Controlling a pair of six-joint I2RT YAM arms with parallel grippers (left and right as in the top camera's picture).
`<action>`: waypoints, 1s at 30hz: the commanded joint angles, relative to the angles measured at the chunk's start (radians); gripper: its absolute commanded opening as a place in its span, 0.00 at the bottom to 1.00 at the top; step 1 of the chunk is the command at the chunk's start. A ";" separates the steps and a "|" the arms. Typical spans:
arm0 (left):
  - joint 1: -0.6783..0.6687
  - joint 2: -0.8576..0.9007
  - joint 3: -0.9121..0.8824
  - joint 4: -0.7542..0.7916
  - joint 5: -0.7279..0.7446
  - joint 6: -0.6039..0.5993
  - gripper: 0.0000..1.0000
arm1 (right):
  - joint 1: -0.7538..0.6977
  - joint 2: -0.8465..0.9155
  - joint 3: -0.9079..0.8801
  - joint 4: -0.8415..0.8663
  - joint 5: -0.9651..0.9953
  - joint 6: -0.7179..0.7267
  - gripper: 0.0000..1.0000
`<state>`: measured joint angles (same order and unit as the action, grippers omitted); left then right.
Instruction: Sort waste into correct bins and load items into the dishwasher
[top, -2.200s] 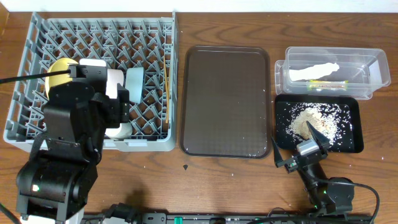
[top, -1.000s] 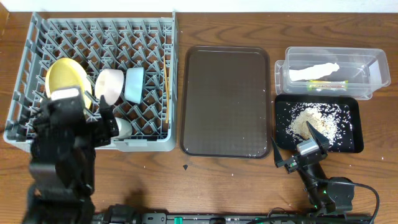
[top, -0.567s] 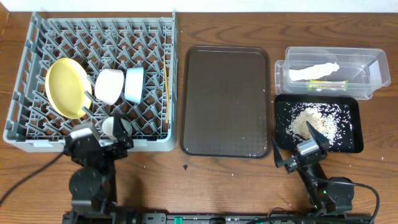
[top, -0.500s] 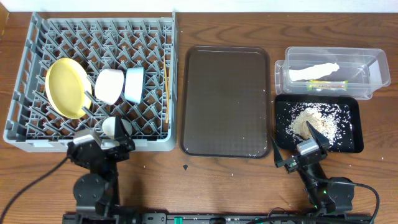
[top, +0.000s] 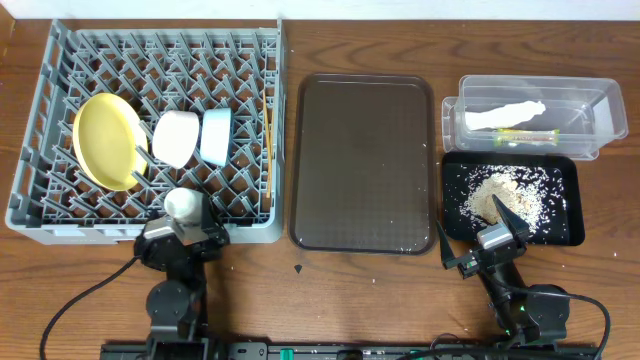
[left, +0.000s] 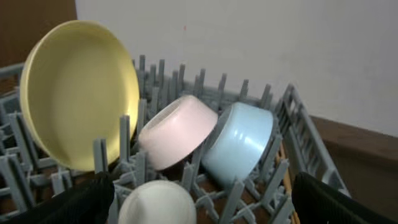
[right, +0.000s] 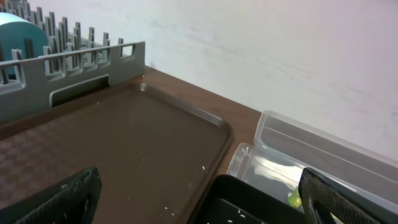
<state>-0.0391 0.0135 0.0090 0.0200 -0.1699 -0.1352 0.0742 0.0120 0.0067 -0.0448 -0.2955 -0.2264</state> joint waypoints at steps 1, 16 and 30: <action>0.007 -0.012 -0.005 -0.019 0.009 -0.009 0.91 | -0.010 -0.003 -0.001 -0.004 0.003 0.012 0.99; 0.007 -0.003 -0.005 -0.079 0.009 -0.009 0.92 | -0.010 -0.003 -0.001 -0.004 0.003 0.012 0.99; 0.007 -0.002 -0.005 -0.079 0.009 -0.009 0.91 | -0.010 -0.003 -0.001 -0.004 0.003 0.012 0.99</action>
<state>-0.0391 0.0113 0.0216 -0.0166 -0.1555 -0.1352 0.0742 0.0120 0.0067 -0.0444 -0.2951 -0.2264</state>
